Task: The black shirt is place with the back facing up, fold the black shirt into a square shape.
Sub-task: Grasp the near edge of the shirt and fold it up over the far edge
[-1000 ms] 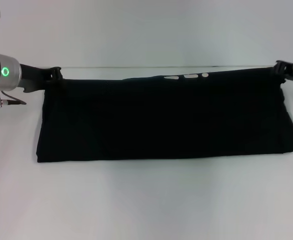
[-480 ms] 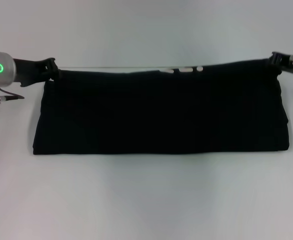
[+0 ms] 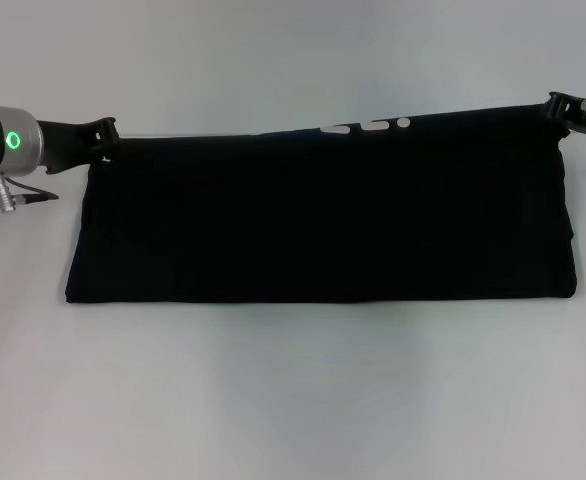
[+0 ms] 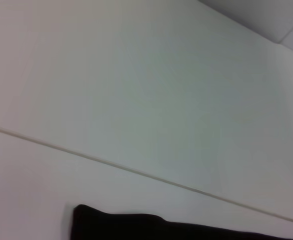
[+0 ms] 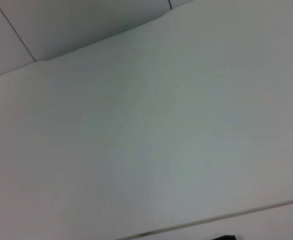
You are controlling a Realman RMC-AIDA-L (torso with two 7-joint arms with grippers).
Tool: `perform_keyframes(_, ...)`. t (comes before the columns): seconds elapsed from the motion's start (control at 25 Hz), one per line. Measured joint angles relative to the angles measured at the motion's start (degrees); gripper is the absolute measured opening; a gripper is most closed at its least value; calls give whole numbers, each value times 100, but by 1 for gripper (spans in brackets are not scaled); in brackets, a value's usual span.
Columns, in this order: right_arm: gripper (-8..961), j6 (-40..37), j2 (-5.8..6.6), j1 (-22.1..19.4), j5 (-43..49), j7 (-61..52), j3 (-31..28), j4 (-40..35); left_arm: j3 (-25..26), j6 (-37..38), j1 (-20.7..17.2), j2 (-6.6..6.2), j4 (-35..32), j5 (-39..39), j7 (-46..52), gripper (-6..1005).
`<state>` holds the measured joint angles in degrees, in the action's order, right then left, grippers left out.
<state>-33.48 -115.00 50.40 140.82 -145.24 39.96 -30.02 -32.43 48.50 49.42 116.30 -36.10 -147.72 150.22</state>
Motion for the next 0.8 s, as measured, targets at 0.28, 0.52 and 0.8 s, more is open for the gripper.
perform_keyframes(0.28,105,381,-32,59,6,8,20,222,-63,-842,6,177,180,59,-96,125)
perform_keyframes(0.52,119,569,-82,76,9,13,128,290,-143,-1442,24,254,448,61,-169,133)
perform_keyframes(0.8,136,672,-91,78,-3,12,145,329,-149,-1582,46,331,503,65,-186,141)
